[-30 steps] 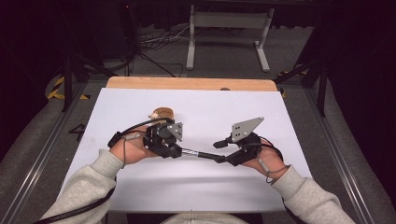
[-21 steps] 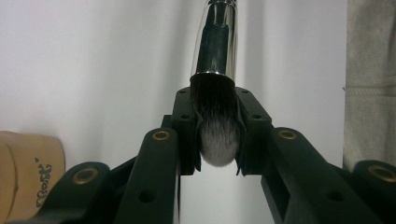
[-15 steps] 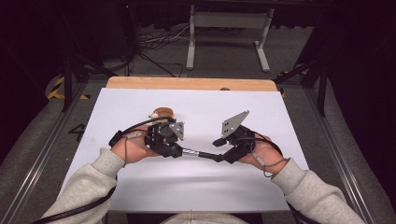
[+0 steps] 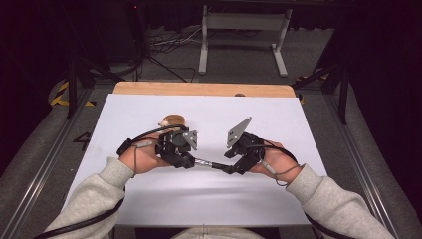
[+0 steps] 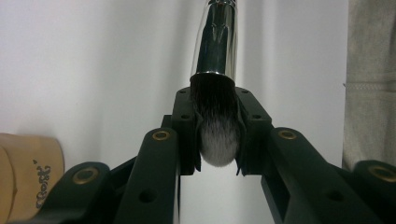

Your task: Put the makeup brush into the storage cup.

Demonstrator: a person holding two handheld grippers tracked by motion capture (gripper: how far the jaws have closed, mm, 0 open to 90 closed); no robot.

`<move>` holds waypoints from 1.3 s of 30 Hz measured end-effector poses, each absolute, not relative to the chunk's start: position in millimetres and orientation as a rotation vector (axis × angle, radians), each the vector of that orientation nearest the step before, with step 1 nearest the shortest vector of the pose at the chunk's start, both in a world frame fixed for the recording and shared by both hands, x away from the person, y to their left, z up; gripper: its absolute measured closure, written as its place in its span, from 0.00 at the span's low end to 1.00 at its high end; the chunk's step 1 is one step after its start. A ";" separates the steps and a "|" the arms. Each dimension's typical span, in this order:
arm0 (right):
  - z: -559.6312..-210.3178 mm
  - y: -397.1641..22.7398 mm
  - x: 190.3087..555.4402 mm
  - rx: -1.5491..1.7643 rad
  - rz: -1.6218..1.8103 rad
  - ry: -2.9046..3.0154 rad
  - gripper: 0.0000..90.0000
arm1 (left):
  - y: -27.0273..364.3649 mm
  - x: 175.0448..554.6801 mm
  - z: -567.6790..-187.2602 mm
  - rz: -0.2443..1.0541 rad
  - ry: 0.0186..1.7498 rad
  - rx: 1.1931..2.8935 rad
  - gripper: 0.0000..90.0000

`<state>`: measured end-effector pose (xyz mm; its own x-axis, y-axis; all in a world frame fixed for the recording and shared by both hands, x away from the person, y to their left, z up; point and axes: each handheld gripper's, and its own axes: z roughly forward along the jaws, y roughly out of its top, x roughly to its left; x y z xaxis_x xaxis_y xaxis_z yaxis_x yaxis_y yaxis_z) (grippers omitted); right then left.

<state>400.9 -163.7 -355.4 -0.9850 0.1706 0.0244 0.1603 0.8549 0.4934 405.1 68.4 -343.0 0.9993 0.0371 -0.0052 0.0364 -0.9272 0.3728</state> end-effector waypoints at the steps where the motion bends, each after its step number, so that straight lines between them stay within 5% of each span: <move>1: -355.4 -163.7 400.9 0.268 0.797 3.006 0.49 | 68.4 405.1 -343.0 0.003 0.053 2.759 0.82; 39: -370.2 -136.4 402.2 0.149 0.465 3.114 0.72 | 63.6 406.2 -343.8 -0.018 0.033 2.797 0.82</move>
<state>402.2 -136.4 -370.2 -0.9955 0.0920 0.0242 0.0951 0.9520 0.2911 406.2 63.6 -343.8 0.9997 0.0207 -0.0163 0.0250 -0.9411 0.3373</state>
